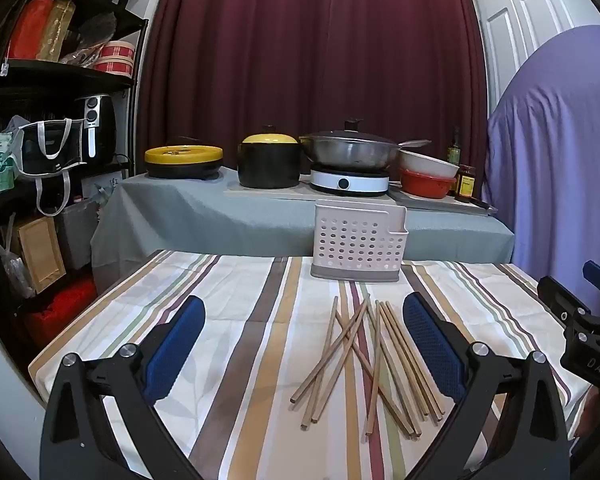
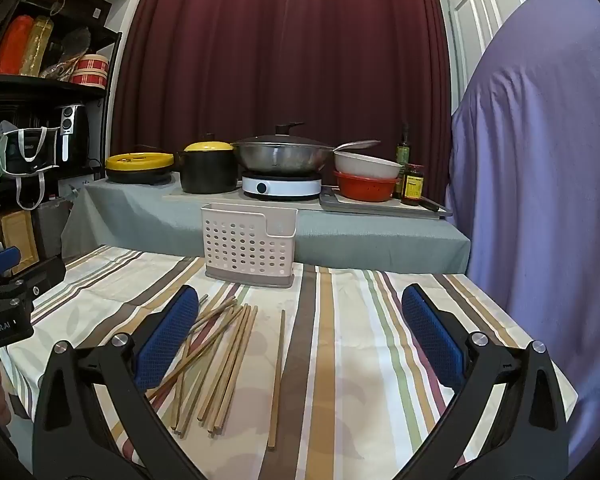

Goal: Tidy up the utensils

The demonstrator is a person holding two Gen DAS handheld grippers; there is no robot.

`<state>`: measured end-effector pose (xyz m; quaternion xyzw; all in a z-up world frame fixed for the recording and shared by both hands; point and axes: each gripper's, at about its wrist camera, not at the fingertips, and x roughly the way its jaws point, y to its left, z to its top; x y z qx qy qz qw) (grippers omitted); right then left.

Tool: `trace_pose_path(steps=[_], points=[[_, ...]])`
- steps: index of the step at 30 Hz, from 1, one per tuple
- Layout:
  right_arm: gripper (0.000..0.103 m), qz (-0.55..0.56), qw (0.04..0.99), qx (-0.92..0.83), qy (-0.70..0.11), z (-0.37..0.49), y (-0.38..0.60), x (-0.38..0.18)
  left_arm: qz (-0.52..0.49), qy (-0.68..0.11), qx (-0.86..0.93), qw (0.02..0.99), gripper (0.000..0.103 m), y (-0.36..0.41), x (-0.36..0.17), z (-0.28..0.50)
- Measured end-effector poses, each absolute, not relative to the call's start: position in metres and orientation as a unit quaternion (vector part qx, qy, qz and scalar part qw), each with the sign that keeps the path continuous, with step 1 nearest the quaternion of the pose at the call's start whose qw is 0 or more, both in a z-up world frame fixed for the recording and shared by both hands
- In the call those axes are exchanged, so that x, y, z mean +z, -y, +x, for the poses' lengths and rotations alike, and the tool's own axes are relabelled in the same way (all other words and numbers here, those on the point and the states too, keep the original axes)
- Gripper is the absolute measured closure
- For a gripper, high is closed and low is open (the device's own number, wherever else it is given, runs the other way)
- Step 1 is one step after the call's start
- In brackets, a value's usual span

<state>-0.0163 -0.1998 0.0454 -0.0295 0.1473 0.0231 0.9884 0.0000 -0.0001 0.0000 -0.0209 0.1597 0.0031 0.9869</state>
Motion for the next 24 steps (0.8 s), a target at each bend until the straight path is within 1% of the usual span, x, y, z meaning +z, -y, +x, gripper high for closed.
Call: trace_pose_path(steps=[24], points=[[0.004, -0.03, 0.989, 0.023, -0.143, -0.0186, 0.201, 0.047, -0.022, -0.155, 0.004, 0.988, 0.006, 0.0005, 0.0024, -0.0041]])
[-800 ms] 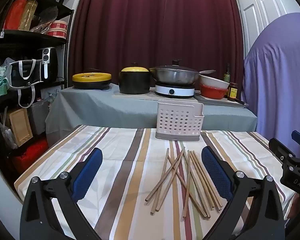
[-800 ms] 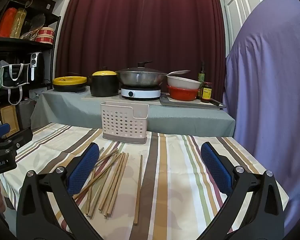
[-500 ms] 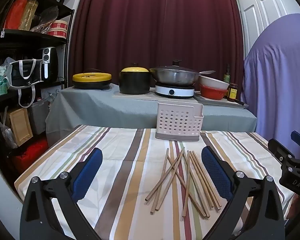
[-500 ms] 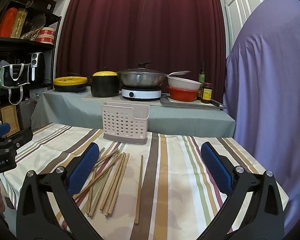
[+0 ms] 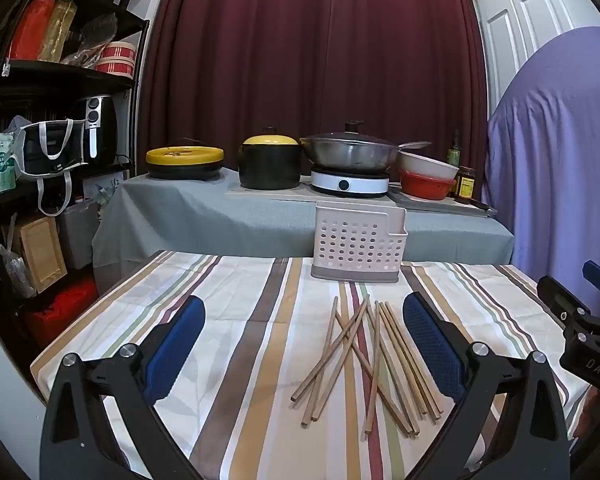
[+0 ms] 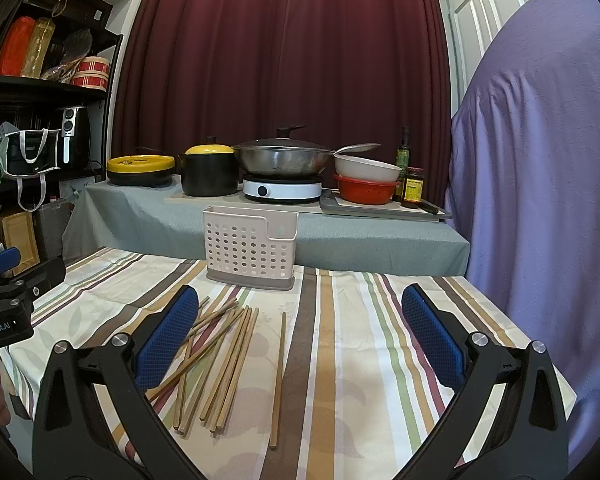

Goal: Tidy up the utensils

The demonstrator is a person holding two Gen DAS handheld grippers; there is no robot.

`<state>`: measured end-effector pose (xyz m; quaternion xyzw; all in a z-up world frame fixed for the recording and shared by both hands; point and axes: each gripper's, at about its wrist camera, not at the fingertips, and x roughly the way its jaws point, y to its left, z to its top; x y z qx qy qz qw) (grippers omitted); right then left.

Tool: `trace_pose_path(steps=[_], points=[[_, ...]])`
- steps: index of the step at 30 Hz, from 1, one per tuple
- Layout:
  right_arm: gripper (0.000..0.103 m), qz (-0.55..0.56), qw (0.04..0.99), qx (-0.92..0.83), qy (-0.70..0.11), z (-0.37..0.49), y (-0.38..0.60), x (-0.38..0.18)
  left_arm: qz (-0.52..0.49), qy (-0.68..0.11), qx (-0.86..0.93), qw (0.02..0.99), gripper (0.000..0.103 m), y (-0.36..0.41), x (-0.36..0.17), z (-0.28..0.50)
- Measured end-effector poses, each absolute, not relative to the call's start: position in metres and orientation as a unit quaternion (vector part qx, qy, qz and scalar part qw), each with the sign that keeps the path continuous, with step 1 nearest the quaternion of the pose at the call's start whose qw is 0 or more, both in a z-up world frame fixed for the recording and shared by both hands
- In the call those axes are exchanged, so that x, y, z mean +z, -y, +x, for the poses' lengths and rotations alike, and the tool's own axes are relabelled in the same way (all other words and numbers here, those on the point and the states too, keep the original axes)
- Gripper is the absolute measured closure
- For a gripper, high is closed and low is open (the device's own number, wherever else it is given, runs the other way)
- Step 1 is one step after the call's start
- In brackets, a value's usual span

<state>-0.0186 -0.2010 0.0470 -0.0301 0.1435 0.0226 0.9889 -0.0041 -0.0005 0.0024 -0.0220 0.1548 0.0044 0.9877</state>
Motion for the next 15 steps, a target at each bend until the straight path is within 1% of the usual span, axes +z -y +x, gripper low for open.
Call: trace_pose_path(steps=[15], points=[[0.004, -0.03, 0.989, 0.023, -0.143, -0.0185, 0.2015, 0.0476, -0.024, -0.155, 0.004, 0.988, 0.006, -0.0004, 0.0017, -0.004]])
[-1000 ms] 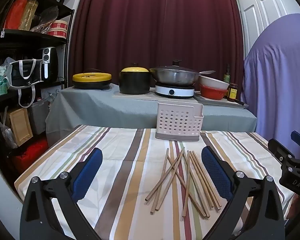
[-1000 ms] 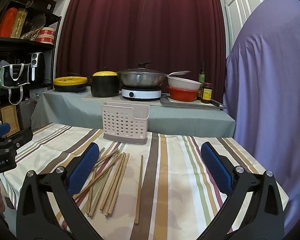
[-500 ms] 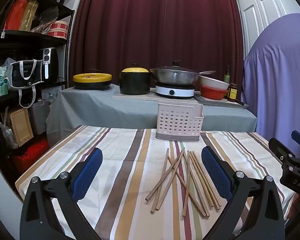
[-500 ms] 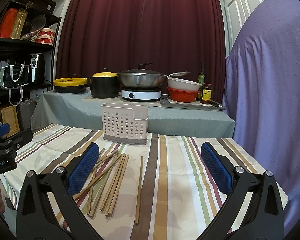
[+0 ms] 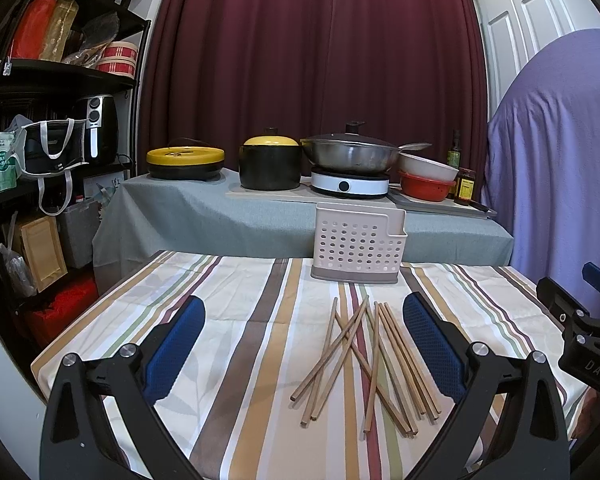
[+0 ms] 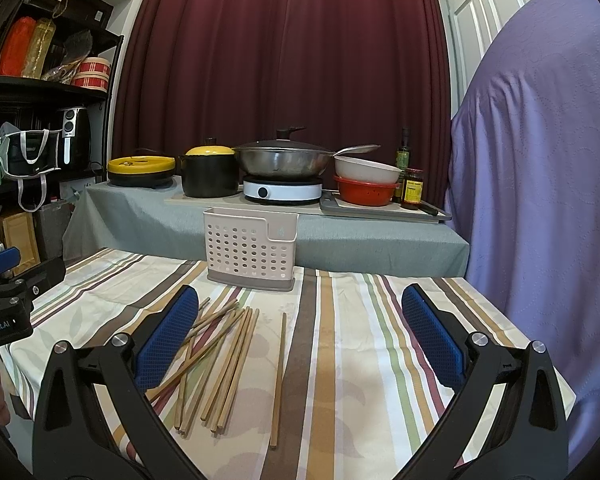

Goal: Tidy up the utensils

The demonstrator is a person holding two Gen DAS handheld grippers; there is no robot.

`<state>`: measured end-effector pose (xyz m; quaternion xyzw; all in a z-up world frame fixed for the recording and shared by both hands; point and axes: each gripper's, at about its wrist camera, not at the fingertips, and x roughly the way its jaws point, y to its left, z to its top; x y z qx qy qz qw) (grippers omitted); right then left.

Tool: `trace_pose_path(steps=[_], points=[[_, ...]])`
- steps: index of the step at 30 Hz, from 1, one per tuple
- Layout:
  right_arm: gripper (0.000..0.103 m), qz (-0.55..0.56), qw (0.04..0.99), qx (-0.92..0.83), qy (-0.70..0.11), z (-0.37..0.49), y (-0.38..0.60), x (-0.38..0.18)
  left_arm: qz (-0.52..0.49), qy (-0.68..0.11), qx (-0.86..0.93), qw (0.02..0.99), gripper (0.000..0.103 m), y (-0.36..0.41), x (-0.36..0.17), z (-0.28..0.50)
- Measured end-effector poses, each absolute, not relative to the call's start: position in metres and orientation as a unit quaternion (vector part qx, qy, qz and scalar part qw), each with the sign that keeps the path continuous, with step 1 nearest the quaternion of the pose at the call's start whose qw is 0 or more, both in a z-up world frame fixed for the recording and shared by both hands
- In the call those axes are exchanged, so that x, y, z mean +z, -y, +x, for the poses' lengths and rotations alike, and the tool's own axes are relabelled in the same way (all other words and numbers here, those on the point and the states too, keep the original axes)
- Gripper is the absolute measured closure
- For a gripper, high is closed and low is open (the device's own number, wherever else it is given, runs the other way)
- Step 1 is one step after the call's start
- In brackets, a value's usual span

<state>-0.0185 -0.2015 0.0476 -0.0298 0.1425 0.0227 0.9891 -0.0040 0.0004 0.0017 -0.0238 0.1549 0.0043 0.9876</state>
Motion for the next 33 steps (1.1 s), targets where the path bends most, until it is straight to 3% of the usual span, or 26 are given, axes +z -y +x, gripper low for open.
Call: trace_pose_path(steps=[33], points=[[0.004, -0.03, 0.989, 0.023, -0.141, -0.0218, 0.2012, 0.051, -0.025, -0.156, 0.004, 0.987, 0.006, 0.0013, 0.0019, -0.004]])
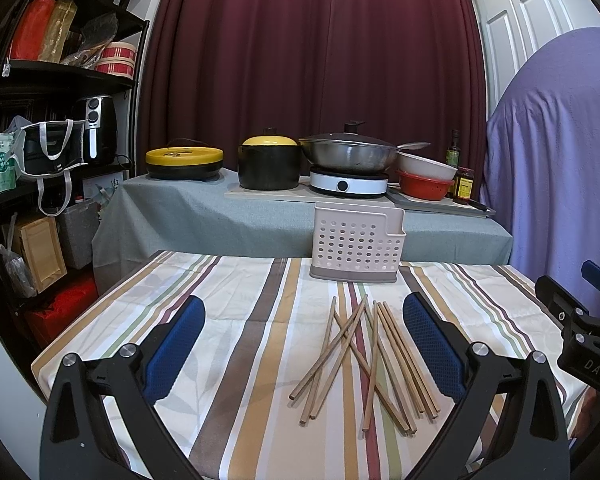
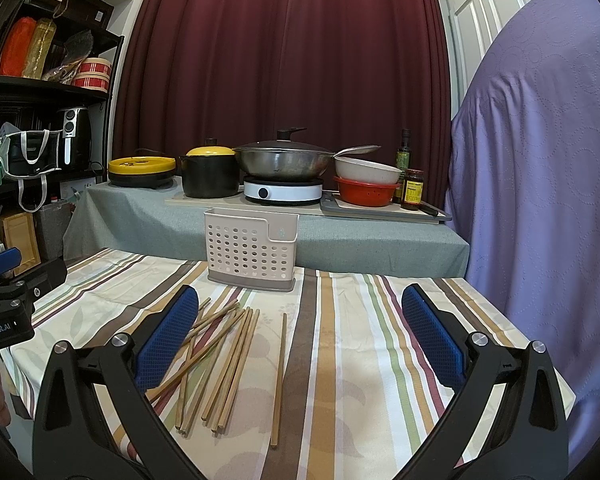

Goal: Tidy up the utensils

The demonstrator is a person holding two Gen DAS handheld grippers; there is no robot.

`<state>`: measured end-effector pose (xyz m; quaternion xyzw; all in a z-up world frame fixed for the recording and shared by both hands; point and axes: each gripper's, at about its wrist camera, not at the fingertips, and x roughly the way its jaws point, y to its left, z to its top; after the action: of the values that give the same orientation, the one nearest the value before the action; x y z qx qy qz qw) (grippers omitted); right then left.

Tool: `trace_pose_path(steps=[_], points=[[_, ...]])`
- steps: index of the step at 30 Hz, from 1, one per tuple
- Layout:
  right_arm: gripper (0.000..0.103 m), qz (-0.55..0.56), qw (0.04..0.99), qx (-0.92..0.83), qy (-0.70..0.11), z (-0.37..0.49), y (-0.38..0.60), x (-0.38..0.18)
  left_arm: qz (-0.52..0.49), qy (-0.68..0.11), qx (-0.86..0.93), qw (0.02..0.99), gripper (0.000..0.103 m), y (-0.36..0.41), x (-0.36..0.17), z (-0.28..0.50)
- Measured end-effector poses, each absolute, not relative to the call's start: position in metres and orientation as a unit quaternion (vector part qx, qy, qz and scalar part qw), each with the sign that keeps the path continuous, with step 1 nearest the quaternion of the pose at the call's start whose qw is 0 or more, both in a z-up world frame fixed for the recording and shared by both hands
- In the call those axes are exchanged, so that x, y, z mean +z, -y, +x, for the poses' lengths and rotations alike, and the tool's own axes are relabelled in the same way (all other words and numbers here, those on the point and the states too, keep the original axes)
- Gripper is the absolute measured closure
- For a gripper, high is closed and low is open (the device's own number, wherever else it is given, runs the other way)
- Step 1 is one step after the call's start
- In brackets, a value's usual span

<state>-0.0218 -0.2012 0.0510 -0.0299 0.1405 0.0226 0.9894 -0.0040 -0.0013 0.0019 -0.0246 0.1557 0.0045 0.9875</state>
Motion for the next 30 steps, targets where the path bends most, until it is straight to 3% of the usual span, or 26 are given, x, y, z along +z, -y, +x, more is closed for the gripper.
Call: trace_pose_path(steps=[30], points=[[0.004, -0.03, 0.988, 0.022, -0.147, -0.0224, 0.2009, 0.0551, -0.024, -0.167, -0.001, 0.986, 0.006, 0.0014, -0.0039, -0.0012]])
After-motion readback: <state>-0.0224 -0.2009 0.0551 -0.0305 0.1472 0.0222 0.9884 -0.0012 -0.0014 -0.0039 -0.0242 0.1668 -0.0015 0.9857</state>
